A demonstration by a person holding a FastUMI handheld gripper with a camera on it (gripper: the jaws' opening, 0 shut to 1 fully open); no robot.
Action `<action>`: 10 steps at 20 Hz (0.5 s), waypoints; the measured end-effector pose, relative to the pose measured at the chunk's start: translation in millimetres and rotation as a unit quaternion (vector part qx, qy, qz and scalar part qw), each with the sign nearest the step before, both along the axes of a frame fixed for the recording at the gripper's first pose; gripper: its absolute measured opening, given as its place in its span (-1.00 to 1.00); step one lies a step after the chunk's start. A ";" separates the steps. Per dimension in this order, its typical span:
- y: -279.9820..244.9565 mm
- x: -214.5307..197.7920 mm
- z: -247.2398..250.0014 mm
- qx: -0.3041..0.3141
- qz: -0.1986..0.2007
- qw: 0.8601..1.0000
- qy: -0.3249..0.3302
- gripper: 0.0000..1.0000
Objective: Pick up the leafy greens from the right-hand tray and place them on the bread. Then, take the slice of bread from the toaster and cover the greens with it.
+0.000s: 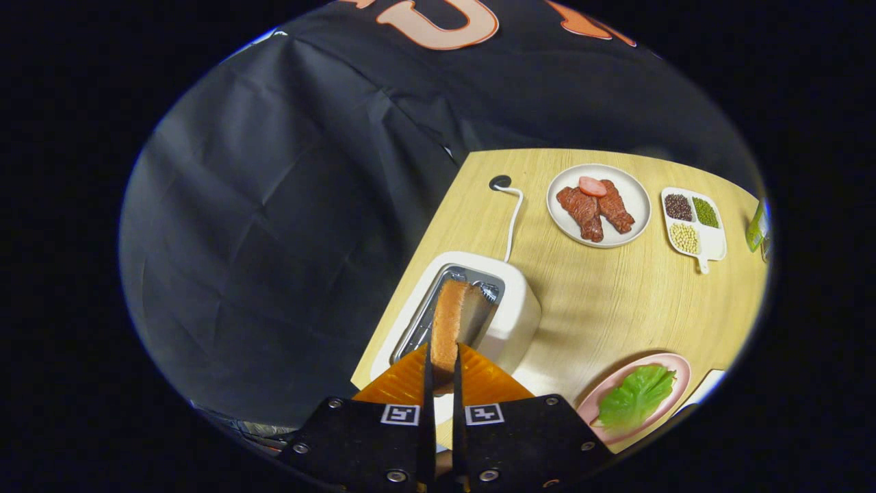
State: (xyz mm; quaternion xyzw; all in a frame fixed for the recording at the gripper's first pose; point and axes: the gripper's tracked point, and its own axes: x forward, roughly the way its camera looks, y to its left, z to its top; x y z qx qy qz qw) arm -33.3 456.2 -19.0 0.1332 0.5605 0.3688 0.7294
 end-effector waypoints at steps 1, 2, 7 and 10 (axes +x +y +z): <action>-4.6 2.7 7.5 0.012 -0.004 1.000 -0.013 -0.80; -10.5 7.0 14.4 0.021 -0.006 0.999 -0.030 -0.80; -35.5 6.5 44.2 0.091 -0.021 0.994 -0.050 -0.85; -66.5 8.4 45.3 0.110 -0.032 0.991 -0.075 -0.85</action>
